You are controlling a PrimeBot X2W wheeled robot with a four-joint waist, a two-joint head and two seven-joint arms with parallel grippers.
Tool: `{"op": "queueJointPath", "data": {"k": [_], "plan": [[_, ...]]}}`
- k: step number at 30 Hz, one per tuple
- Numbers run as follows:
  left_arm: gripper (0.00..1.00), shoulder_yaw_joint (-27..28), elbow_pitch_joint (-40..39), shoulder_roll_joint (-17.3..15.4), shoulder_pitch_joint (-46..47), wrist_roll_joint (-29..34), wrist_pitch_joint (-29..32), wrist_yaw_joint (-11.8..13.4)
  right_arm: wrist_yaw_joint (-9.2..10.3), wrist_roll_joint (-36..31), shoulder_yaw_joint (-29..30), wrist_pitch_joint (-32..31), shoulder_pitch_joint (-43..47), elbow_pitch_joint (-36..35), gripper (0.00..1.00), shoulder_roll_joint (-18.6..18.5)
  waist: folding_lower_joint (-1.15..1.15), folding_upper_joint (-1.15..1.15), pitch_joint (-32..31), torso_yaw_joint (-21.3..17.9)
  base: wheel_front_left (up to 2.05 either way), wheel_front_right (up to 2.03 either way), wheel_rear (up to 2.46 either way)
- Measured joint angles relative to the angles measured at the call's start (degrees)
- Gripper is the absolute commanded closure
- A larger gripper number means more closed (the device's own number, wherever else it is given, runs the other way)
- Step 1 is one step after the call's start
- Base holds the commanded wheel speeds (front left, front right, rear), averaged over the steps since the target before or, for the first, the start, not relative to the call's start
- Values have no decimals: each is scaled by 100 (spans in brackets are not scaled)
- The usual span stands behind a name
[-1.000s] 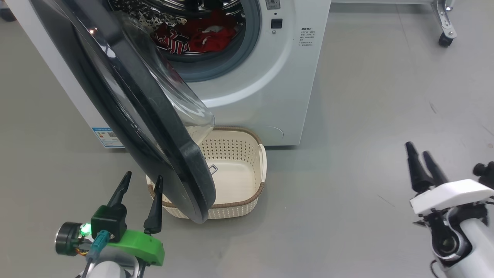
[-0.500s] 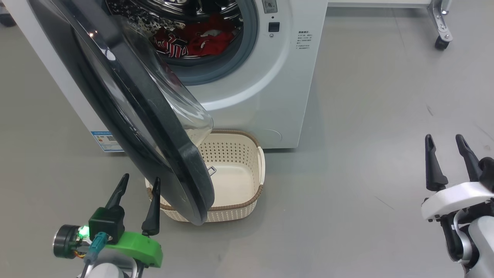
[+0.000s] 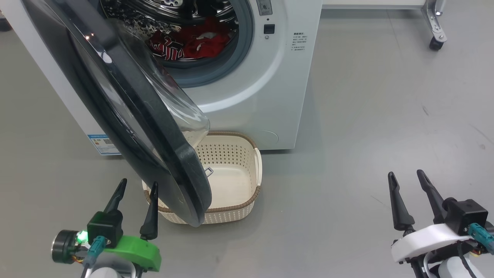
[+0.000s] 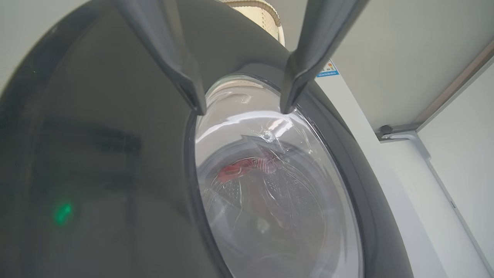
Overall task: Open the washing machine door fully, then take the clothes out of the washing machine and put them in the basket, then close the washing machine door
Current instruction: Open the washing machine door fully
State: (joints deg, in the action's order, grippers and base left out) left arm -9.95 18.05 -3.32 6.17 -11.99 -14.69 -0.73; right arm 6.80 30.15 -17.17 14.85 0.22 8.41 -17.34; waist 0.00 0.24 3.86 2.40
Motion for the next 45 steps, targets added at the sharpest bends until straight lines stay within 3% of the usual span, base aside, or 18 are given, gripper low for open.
{"op": "queueJointPath", "data": {"k": [35, 36, 37, 38, 39, 45], "plan": [[0, 26, 71, 5, -27, 44, 0, 0, 41, -762, 344, 0, 625, -156, 0, 604, 0, 0, 41, -54, 0, 0, 0], [11, 26, 71, 5, -27, 44, 0, 0, 41, -762, 344, 0, 625, -156, 0, 604, 0, 0, 41, -54, 0, 0, 0], [54, 25, 76, 5, -27, 44, 0, 0, 41, -766, 352, 0, 625, -157, 0, 613, 0, 0, 43, -50, 0, 0, 0], [85, 23, 87, 5, -27, 44, 0, 0, 41, -769, 357, 0, 625, -160, 0, 617, 0, 0, 44, -46, 0, 0, 0], [100, 18, 107, 5, -27, 45, 0, 0, 41, -771, 369, 0, 625, -165, 0, 630, 0, 0, 46, -42, 0, 0, 0], [100, -3, 148, 7, -27, 51, 0, -2, 41, -866, 425, 0, 625, -196, 0, 654, 0, 0, 59, -19, 0, 0, 0]]}}
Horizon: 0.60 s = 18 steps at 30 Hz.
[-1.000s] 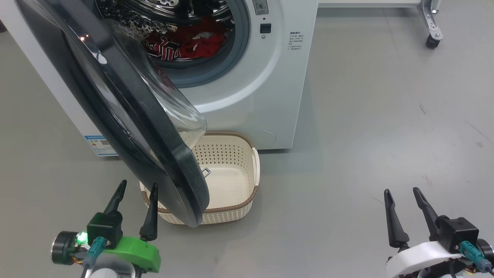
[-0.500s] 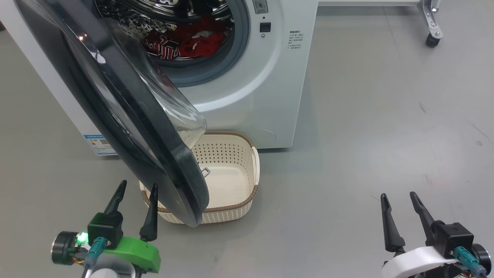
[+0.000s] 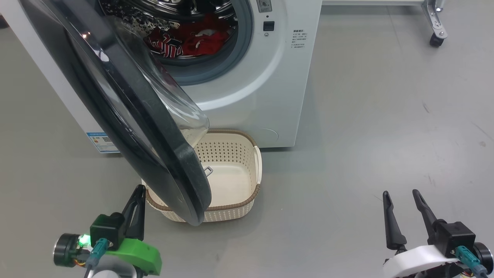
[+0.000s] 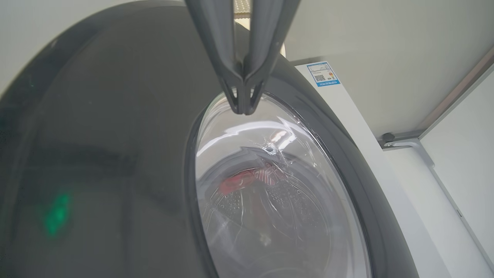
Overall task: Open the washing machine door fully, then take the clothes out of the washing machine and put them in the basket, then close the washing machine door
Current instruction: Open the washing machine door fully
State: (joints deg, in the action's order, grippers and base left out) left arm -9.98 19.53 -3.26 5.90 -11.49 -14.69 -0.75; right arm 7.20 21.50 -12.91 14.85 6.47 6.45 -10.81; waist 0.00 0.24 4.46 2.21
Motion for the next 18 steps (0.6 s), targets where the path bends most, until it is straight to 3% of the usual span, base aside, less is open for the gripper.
{"op": "queueJointPath", "data": {"k": [11, 18], "plan": [[100, -38, 25, 19, 1, 10, 0, -46, 0, -55, 203, 0, 26, -51, 0, 11, 0, 0, 25, 180, 0, 0, 0], [100, 374, -510, 21, 82, 12, 0, 240, -4, -98, 231, 0, 38, -49, 0, 77, 0, 0, 9, 264, 0, 0, 0]]}}
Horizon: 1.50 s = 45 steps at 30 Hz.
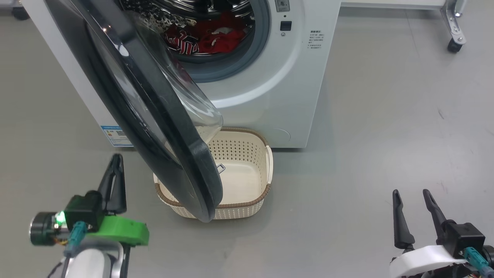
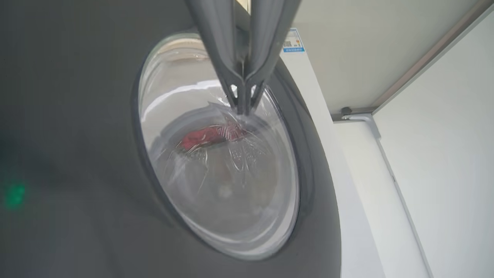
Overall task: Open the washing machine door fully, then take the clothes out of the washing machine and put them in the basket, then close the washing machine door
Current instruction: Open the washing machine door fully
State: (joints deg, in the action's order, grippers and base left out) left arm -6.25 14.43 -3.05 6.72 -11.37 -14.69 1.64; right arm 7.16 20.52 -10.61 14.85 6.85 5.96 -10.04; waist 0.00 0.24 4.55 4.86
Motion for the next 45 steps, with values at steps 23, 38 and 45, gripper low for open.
{"op": "queueJointPath", "data": {"k": [23, 38, 45], "plan": [[100, -2020, -2336, 55, 1137, 254, 118, -608, -116, -94, 102, 0, 205, 49, 0, 140, 0, 0, -203, 385, 0, 0, 0], [100, -3398, -2039, 46, 1060, -666, 949, -510, -205, -144, 94, 0, 183, 99, 0, 220, 0, 0, -41, 200, 0, 0, 0], [100, -3405, -1689, 44, 1064, -826, 1173, -87, -205, -149, 189, 0, 170, 101, 0, 238, 0, 0, 83, 144, 0, 0, 0]]}}
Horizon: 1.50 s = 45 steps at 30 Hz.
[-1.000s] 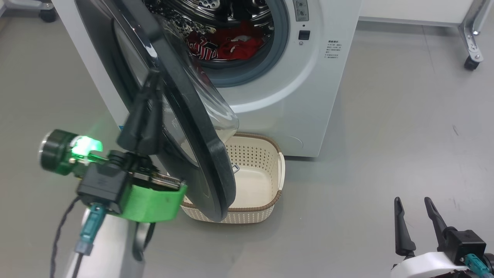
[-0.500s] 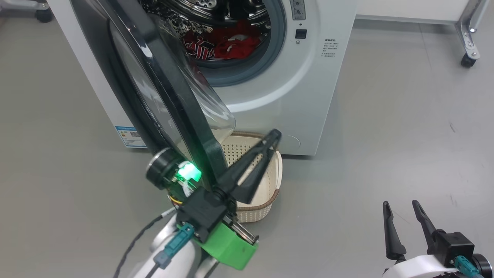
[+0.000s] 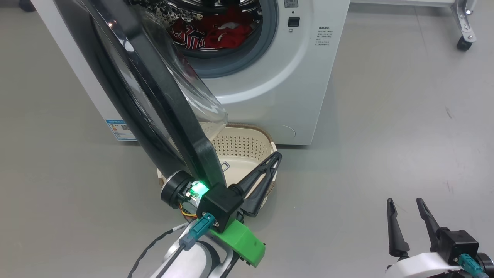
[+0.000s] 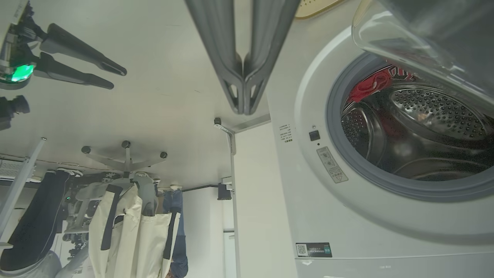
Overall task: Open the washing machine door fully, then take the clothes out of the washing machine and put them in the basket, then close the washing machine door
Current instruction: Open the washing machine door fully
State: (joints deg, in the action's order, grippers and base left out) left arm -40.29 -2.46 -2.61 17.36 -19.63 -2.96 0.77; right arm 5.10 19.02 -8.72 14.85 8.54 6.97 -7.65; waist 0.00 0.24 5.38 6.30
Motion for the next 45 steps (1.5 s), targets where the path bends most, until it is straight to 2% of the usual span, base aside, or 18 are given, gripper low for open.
{"op": "queueJointPath", "data": {"k": [4, 12, 33, 45], "plan": [[100, 60, 174, -3, 14, -51, 115, 246, 0, 0, 74, 0, -9, -2, 0, 2, 0, 0, 61, 14, 0, 0, 0], [100, 200, 561, -3, 60, -255, 285, 455, -51, 0, 131, 0, -49, -2, 0, 15, 0, 0, 168, 107, 0, 0, 0], [100, 216, 878, 26, 89, -389, 265, 519, -115, -59, 256, 0, -102, 90, 0, 7, 0, 0, 214, 320, 0, 0, 0], [100, 142, 959, 70, 82, -376, 212, 530, -115, -60, 430, 0, -97, 103, 0, -13, 0, 0, 173, 573, 0, 0, 0]]}}
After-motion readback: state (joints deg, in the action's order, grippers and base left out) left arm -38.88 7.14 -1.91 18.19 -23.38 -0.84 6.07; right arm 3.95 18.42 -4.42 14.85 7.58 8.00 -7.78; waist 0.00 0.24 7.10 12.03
